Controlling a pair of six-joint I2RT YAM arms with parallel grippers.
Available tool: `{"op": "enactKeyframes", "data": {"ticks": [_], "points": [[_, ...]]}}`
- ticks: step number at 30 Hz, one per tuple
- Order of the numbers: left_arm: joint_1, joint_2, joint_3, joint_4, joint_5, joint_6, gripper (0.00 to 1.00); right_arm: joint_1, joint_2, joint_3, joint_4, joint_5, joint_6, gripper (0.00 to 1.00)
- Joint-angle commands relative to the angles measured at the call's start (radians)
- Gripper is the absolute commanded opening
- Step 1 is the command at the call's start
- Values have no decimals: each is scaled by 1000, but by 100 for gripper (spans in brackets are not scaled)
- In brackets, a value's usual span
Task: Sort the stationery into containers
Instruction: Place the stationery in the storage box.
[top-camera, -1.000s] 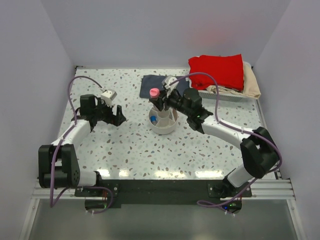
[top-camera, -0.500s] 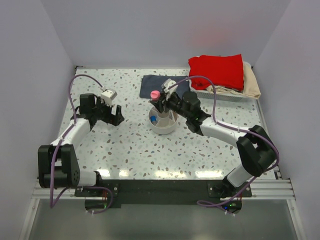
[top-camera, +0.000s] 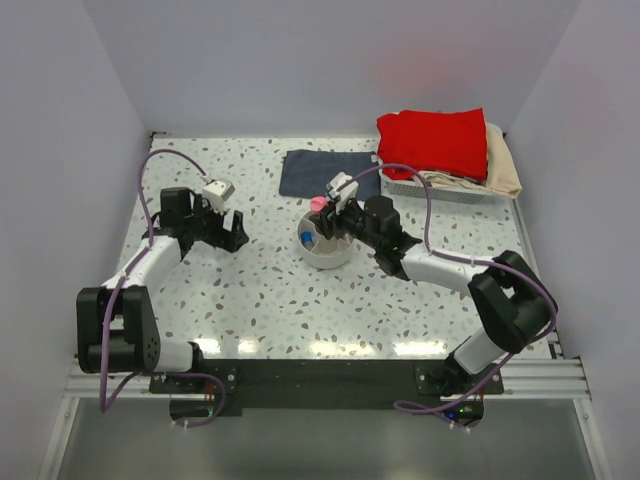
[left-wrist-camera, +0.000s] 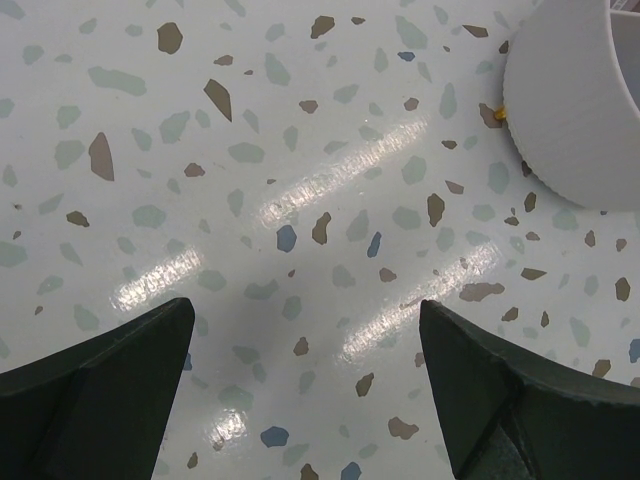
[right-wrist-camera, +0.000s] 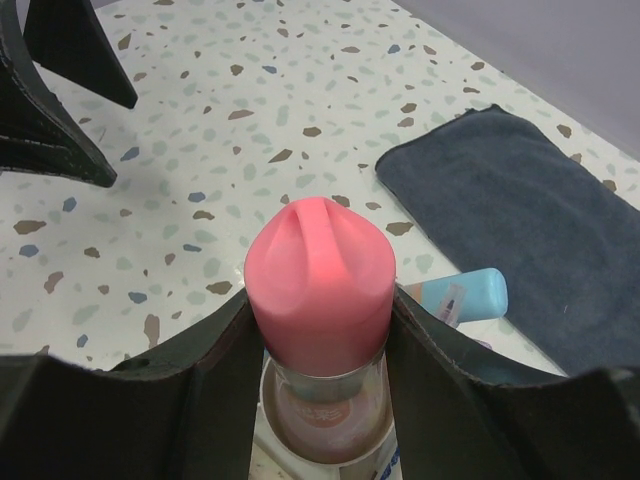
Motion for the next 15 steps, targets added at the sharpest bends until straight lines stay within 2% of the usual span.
{"op": "enactKeyframes", "data": {"ticks": [1,2,3,5,6,7,8,11,15], "points": [[8,8,41,15,9,19,100,1,-65,17,40,53,-9,54],[8,8,40,18,11,18,100,3,-73,32,24,56,-10,57],[8,6,40,21,13,14,100,0,-92,41,-17,57,-15,64],[8,0,32,43,14,5,100,1,-114,76,-68,71,-24,71],[8,-7,29,51,19,1,100,1,-134,89,-127,77,-35,79],[8,-12,23,66,20,-2,100,0,-145,103,-160,88,-41,93],[8,-17,21,72,26,-12,100,0,-152,132,-190,97,-46,99],[8,-49,12,104,32,-31,100,-6,-203,182,-313,132,-75,99],[8,-99,-9,152,25,-42,100,-49,-258,274,-585,236,-66,99]]}}
